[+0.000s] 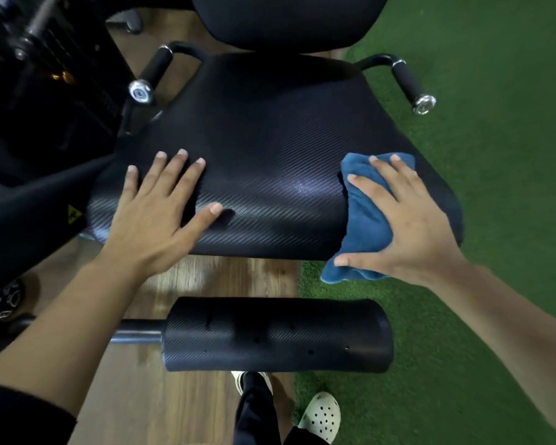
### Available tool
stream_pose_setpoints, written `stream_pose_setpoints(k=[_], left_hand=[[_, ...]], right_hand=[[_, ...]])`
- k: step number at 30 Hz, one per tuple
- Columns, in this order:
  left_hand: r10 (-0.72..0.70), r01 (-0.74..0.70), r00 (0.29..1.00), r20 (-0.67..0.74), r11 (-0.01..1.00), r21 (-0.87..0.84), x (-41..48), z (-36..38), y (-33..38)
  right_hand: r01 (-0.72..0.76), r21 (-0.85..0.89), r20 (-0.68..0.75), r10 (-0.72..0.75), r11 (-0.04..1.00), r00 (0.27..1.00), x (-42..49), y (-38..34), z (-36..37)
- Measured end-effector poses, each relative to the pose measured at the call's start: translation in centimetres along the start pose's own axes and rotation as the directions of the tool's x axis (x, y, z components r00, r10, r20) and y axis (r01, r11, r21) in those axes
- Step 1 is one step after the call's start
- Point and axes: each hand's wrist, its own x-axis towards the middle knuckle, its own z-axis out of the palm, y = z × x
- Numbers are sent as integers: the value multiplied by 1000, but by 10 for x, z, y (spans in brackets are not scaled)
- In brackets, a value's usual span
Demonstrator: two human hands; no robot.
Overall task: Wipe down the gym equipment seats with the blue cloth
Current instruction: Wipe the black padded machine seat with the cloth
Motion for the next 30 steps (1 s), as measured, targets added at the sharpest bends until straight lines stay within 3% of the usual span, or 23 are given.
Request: stream_pose_setpoints(k=[8,20,25,30], left_hand=[[-161,161,987,18,987,-2,34,-7,-24],[-130,137,985,113,988,-64,112,-8,-40],[-94,108,983,160,991,-79,141,-1,-31],[-79,95,979,190,992,-78,155,2,-19]], right_hand=[[-94,4,1,94,996,996,71,-60,23],[-306,35,165,297,951,941,194,-71,52],[-300,119,166,279,946,946,173,-67,43],[-390,126,124,376,912,918,109,-63,17]])
